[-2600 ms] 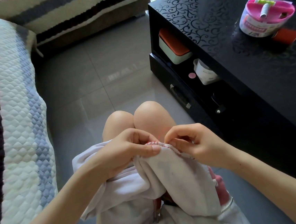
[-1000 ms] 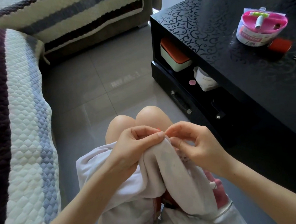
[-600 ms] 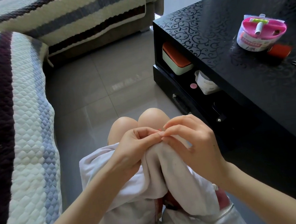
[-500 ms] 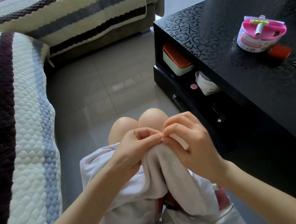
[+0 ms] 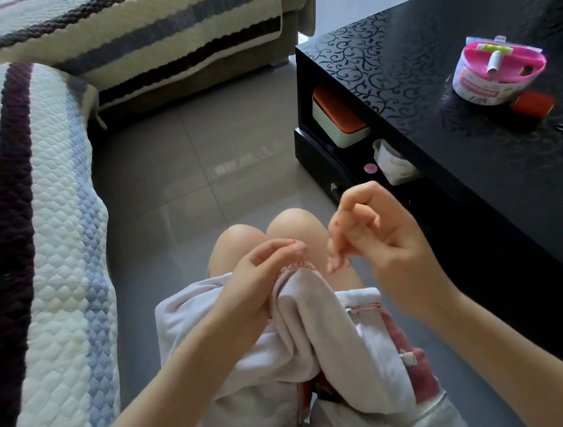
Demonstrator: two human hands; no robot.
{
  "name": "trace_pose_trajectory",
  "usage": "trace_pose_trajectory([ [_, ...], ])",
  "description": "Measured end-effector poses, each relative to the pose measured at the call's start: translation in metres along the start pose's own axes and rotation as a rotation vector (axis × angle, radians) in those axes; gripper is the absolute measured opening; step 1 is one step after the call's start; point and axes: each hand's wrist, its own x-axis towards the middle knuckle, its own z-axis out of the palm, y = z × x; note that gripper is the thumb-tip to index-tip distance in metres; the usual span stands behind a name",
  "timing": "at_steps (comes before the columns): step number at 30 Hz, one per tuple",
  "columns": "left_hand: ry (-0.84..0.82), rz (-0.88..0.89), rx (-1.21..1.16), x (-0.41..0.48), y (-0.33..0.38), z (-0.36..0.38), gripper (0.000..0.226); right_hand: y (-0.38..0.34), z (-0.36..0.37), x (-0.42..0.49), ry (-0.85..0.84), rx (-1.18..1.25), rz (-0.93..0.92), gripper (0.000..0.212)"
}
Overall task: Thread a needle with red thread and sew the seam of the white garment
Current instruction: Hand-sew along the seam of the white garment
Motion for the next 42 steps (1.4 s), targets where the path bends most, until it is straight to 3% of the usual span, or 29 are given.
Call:
trace_pose_trajectory([
  [6, -0.174, 0.032, -0.086, 0.003, 0.036, -0.003, 0.014, 0.003, -0.012, 0.0, 0.09, -0.047, 0.088, 0.01],
  [11, -0.315, 0.152, 0.21, -0.002, 0.057, 0.0, 0.012, 0.013, -0.011, -0.001, 0.037, -0.192, 0.142, 0.016],
  [15, -0.363, 0.181, 0.299, -0.003, 0.059, 0.004, 0.011, 0.021, -0.006, -0.003, 0.003, -0.292, 0.187, 0.02],
  [21, -0.362, 0.184, 0.312, -0.003, 0.062, 0.006, 0.005, 0.009, -0.002, -0.004, -0.071, -0.112, 0.128, 0.019],
  [27, -0.347, 0.192, 0.334, -0.004, 0.057, 0.012, 0.006, -0.002, -0.006, -0.003, -0.012, 0.021, 0.0, 0.001],
  [28, -0.343, 0.19, 0.351, -0.004, 0.054, 0.013, 0.009, -0.002, -0.007, -0.003, 0.001, 0.045, -0.004, 0.007],
  [31, -0.305, 0.211, 0.464, -0.004, 0.045, 0.015, 0.027, -0.009, -0.007, -0.003, -0.017, 0.016, -0.025, 0.015],
  [36, -0.368, 0.238, 0.52, -0.011, 0.034, 0.024, 0.006, -0.016, -0.011, 0.002, 0.042, 0.076, -0.023, 0.011],
  [40, -0.35, 0.235, 0.492, -0.01, 0.028, 0.025, 0.027, -0.019, -0.019, 0.009, 0.097, -0.035, -0.067, 0.011],
  [42, -0.31, 0.276, 0.502, -0.011, 0.028, 0.024, 0.026, -0.021, -0.024, 0.013, 0.127, -0.087, -0.086, 0.011],
])
